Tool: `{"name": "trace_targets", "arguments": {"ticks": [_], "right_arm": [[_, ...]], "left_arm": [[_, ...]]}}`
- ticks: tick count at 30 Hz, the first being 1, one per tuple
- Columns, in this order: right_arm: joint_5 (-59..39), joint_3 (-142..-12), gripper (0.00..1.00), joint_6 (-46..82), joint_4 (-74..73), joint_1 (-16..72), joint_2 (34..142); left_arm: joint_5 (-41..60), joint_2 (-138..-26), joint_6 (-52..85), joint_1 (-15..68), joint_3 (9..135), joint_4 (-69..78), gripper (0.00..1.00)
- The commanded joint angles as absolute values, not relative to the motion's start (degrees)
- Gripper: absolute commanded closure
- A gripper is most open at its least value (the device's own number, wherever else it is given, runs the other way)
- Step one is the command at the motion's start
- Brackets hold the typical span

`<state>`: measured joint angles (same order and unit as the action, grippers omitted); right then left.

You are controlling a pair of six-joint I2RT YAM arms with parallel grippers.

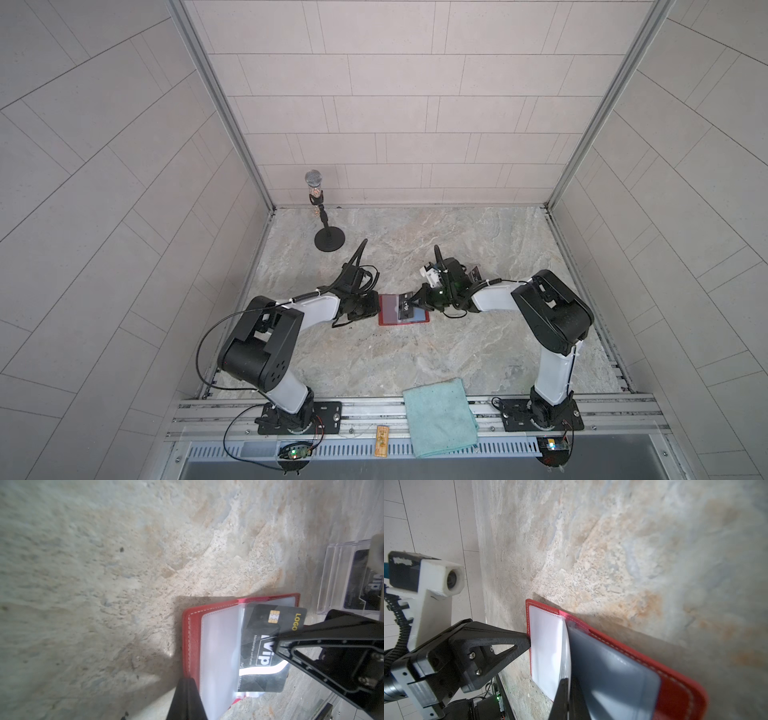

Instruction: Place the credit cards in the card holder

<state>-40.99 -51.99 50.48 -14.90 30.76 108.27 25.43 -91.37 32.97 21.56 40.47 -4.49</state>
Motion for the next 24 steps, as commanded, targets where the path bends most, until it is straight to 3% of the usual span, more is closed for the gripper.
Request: {"name": "trace_targets", "arguments": {"ticks": [1, 24], "right_arm": [[-40.8, -52.4, 1.00, 48.8, -9.9, 31.1, 109.8], [-40.7, -52.7, 1.00, 52.3, -15.7, 32.2, 112.8]], "left_arm": [[24.0, -90.4, 32.0, 21.6, 39.5, -6.5, 1.00], [24.3, -91.1, 31.6, 22.2, 39.3, -6.1, 1.00]]}}
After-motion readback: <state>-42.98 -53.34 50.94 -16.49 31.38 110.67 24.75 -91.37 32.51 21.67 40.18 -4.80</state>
